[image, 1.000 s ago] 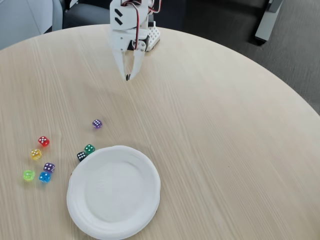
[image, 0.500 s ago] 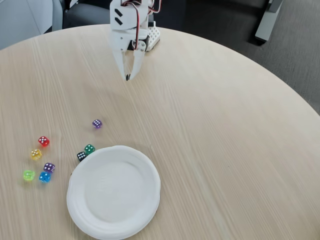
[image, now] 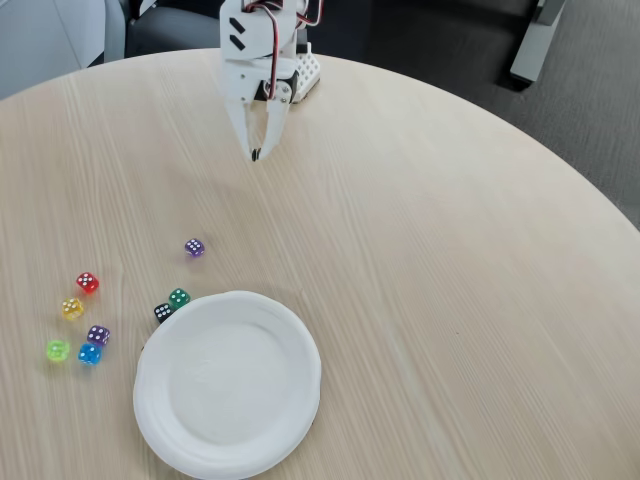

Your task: Pick a purple dice and put it in the plate.

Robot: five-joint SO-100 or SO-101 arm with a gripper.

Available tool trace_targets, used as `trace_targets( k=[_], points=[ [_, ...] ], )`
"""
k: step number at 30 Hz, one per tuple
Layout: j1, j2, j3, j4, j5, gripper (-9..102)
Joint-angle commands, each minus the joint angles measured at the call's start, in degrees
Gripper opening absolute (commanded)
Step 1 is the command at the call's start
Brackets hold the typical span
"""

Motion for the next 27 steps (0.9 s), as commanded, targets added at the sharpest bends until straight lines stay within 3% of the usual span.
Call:
trace_targets(
  k=[1, 8, 18, 27],
  points=[
    [-0.53, -0.53, -0.35, 0.00, 1.14, 0],
    [-0.62, -9.58, -9.67, -5.98, 4.31, 0],
    [-0.44, -42.89, -36.56, -23.82, 12.57, 0],
    [0.53, -67.41, -64.78, -25.84, 25.40, 1]
  ],
)
